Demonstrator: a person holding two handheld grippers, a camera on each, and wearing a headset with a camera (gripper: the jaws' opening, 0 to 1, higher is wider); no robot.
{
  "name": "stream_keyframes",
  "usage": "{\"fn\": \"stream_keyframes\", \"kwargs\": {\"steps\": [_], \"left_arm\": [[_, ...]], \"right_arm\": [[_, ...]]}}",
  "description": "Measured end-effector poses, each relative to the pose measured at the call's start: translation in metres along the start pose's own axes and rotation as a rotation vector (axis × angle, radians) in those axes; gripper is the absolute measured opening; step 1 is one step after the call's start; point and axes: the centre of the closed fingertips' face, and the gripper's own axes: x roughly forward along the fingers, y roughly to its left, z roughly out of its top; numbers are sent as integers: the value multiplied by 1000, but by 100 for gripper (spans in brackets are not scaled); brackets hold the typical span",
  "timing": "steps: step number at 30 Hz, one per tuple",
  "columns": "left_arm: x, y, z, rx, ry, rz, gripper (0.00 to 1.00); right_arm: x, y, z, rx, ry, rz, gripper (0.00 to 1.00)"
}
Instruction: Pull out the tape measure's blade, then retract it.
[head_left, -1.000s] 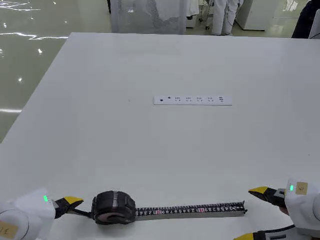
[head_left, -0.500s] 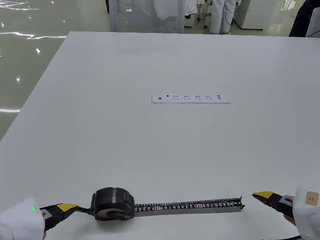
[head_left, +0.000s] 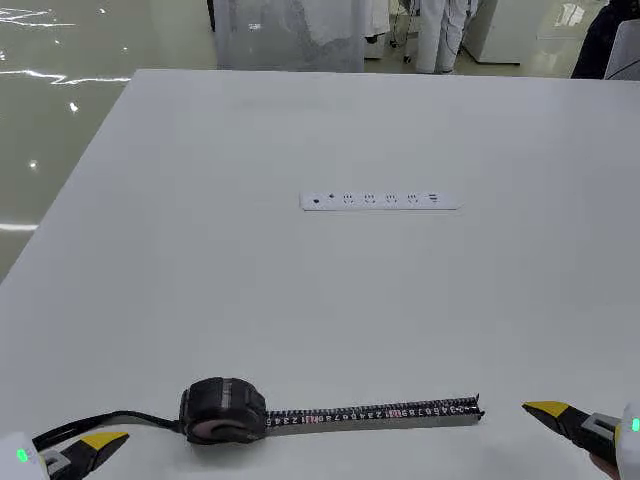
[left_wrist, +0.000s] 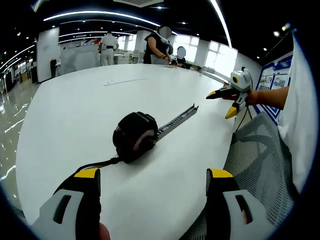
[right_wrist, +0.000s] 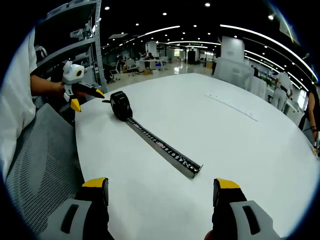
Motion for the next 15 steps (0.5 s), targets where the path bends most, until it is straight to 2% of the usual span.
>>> {"fn": "stream_keyframes", "kwargs": {"steps": [2, 4, 15], "left_arm": [[-3, 1, -1, 3, -8, 24, 87], [-5, -1, -4, -15, -8, 22, 88], [-14, -6, -8, -49, -51, 92, 93]], "right_arm": [[-4, 3, 0, 4, -3, -4, 87], [-6, 5, -1, 4, -3, -7, 87], [-18, 9, -8, 22, -6, -25, 91]]}}
